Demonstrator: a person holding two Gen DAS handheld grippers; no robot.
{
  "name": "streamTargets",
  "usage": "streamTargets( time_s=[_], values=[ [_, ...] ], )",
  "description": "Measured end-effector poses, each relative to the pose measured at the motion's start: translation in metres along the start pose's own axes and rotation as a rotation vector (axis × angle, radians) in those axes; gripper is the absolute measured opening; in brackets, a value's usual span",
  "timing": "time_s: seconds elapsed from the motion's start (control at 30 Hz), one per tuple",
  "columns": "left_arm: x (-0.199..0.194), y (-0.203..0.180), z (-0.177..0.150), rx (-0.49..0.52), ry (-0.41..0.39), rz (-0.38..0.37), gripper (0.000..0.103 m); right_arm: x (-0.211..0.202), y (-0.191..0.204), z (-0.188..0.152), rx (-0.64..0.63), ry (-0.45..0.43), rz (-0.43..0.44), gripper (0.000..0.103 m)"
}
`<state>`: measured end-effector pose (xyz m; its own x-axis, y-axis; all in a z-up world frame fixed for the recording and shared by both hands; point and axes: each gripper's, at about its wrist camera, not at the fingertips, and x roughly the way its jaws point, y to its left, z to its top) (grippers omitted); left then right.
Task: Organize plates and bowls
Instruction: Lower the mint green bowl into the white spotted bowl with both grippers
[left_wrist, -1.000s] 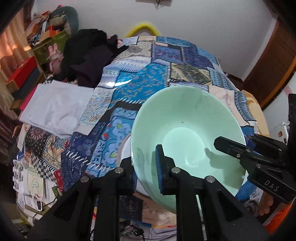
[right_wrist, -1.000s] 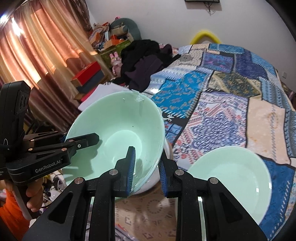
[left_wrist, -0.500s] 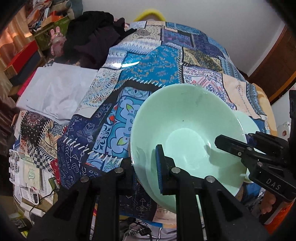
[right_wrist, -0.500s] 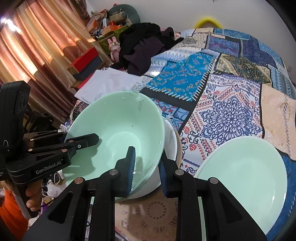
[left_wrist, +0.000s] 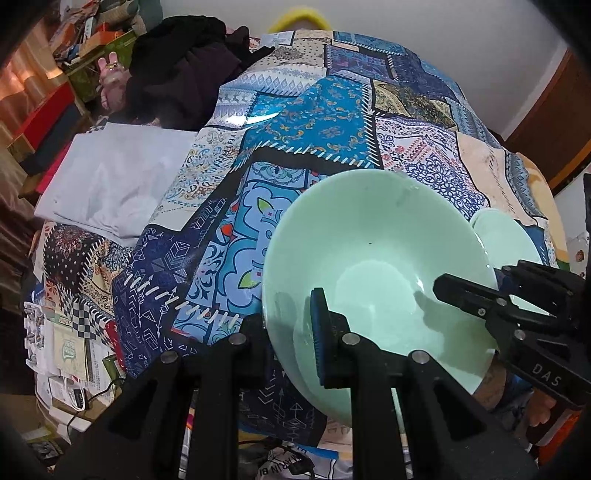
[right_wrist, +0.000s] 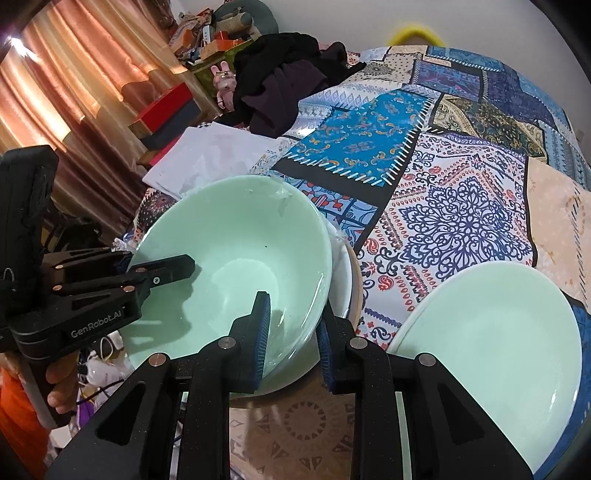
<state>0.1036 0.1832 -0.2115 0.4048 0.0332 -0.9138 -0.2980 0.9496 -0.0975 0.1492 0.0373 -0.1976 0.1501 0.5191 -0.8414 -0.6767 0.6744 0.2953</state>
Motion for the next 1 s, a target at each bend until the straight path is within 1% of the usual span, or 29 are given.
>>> streamTargets(
  time_s=[0.2,0.5,0.57,0.63,0.87,0.9,0.93,0.97,1.0],
  values=[
    [0.001,0.0,0.0,0.0,-0.001,0.006,0.017,-0.004,-0.008,0.002,0.042,-0.012,0.013,0.023],
    [-0.001,-0.003,-0.001,0.013,0.001,0.022,0.017,-0.009,-0.009,0.002,0.04,-0.019,-0.001,0.023],
    [-0.004,-0.002,-0.001,0.013,-0.012,0.037,0.017,-0.014,-0.009,0.003,0.037,-0.032,-0.01,0.027],
    [-0.009,-0.002,-0.001,0.018,-0.028,0.034,0.017,-0.019,-0.009,0.005,0.024,-0.057,-0.015,0.031],
    [-0.023,-0.001,0.002,0.006,-0.069,0.012,0.017,-0.022,-0.01,0.005,0.014,-0.068,-0.04,0.037],
    [-0.025,0.0,0.002,0.002,-0.073,0.007,0.021,-0.023,-0.011,0.004,0.016,-0.07,-0.042,0.04],
    [-0.026,0.001,0.001,-0.003,-0.077,0.002,0.027,-0.022,-0.012,0.004,0.02,-0.074,-0.046,0.042],
    [-0.026,0.003,0.001,-0.008,-0.079,-0.002,0.031,-0.022,-0.014,0.003,0.021,-0.075,-0.051,0.043],
    [-0.025,0.005,-0.001,-0.017,-0.081,-0.006,0.037,-0.021,-0.015,0.003,0.022,-0.075,-0.057,0.043]
  ],
)
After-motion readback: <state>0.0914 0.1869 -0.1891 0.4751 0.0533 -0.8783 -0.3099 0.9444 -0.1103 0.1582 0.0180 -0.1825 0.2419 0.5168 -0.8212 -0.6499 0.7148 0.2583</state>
